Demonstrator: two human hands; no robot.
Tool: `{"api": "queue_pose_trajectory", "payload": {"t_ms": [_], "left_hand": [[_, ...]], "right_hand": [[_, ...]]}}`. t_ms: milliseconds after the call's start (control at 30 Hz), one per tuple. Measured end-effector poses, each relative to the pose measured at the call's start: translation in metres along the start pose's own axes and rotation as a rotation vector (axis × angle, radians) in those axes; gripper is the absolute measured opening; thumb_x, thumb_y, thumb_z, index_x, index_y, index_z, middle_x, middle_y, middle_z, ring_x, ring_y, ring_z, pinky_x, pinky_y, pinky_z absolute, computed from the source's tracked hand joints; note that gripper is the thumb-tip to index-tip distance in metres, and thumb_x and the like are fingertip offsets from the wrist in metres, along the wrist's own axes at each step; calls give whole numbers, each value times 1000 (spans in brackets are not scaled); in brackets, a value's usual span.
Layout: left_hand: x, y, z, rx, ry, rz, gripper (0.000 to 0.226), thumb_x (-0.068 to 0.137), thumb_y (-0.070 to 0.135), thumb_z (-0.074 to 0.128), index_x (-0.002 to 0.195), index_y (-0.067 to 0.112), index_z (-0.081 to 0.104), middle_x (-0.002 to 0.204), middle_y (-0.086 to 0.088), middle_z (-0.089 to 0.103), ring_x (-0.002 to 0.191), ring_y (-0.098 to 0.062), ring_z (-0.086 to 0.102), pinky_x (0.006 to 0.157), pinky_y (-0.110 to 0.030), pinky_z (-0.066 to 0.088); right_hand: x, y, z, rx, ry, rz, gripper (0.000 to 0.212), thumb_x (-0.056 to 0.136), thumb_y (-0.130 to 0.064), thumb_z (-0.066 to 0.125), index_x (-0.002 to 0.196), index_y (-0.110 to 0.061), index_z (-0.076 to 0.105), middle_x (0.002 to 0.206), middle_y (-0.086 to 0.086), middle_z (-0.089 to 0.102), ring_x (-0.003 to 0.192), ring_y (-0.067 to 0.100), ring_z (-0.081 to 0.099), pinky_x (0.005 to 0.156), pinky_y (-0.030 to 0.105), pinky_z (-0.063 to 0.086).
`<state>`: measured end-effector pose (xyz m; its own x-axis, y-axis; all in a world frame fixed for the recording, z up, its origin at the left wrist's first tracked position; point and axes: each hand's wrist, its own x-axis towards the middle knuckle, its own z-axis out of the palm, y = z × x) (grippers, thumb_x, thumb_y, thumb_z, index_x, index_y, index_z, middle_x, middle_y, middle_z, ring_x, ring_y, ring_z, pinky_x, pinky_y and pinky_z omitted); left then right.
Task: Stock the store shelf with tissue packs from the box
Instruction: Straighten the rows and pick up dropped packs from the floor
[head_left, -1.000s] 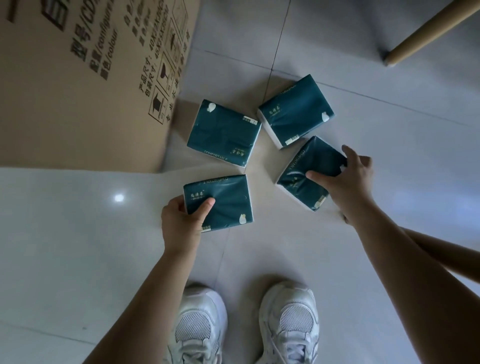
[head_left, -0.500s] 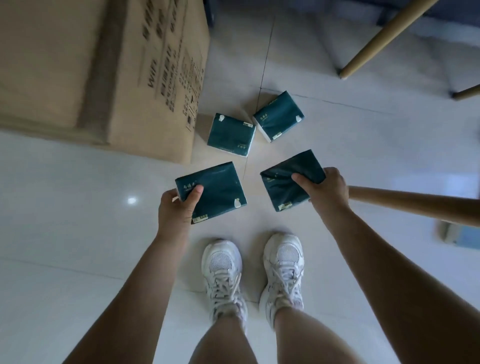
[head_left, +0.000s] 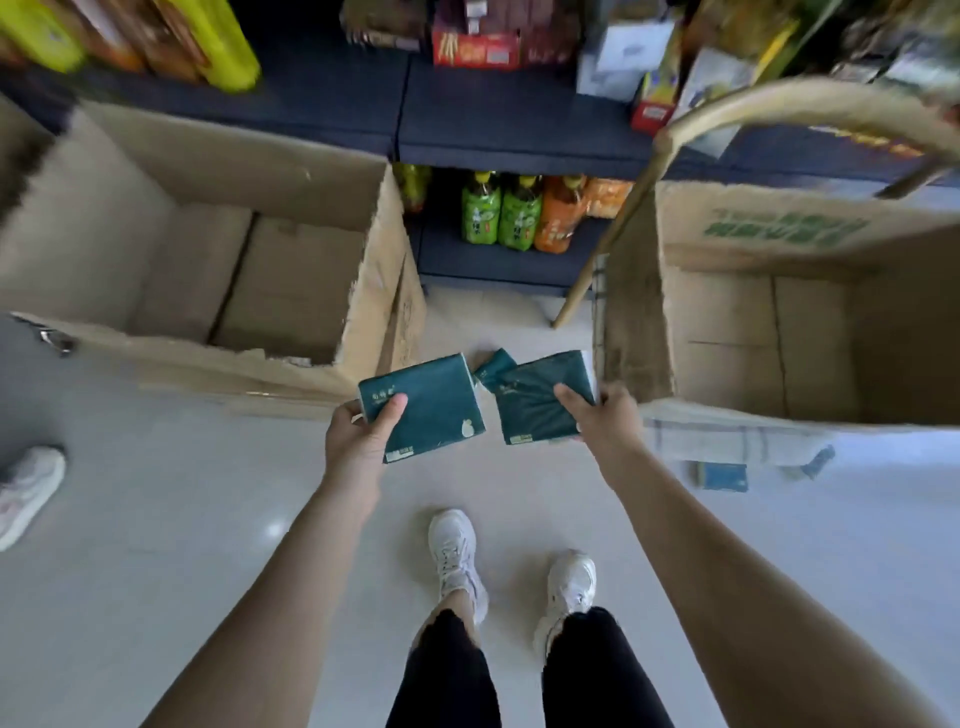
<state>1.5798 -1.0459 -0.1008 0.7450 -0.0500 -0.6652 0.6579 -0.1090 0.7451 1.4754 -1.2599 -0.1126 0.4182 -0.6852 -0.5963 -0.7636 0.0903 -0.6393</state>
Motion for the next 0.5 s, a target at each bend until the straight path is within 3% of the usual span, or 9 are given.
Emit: {"api": "queue_pose_trajectory", "payload": {"t_ms": [100, 200, 267, 400, 500], "left_hand": [[-56, 55, 20, -19, -64, 92, 24, 79, 20, 74, 90, 20, 52, 97, -8, 67, 90, -25, 65, 90, -49, 51], [-109, 96, 47, -37, -100, 193, 22, 80, 21, 73, 89, 21, 53, 100, -8, 66, 97, -28, 64, 93, -51, 49], [-146, 117, 70, -41, -133, 265, 22, 80, 22, 73, 90, 21, 54, 102, -8, 65, 99, -29, 64, 92, -48, 50], [-215, 142, 123, -40, -191, 418, 20, 81, 23, 73, 91, 21, 55, 108, -10, 66, 96, -25, 65, 85, -40, 53], [-266, 149, 168, -103, -195, 460, 28, 80, 24, 73, 100, 14, 56, 110, -10, 65, 99, -27, 64, 87, -44, 53]], "right_hand": [[-35, -42, -62, 18, 82, -93, 47, 81, -43, 68, 91, 3, 63, 79, 11, 67, 70, 27, 63, 62, 34, 52], [-65, -70, -132, 37, 164, -204, 36, 84, -40, 67, 77, -5, 63, 69, 4, 62, 64, 21, 58, 53, 26, 41], [-79, -78, -180, 72, 208, -251, 33, 84, -39, 67, 70, -11, 60, 66, 2, 60, 62, 18, 54, 52, 27, 39], [-96, -77, -275, 207, 291, -301, 33, 81, -43, 69, 80, -11, 59, 72, 1, 62, 71, 21, 61, 68, 34, 49], [-110, -69, -349, 269, 314, -337, 36, 81, -43, 69, 71, -13, 53, 66, -1, 58, 67, 19, 57, 58, 30, 43]]}}
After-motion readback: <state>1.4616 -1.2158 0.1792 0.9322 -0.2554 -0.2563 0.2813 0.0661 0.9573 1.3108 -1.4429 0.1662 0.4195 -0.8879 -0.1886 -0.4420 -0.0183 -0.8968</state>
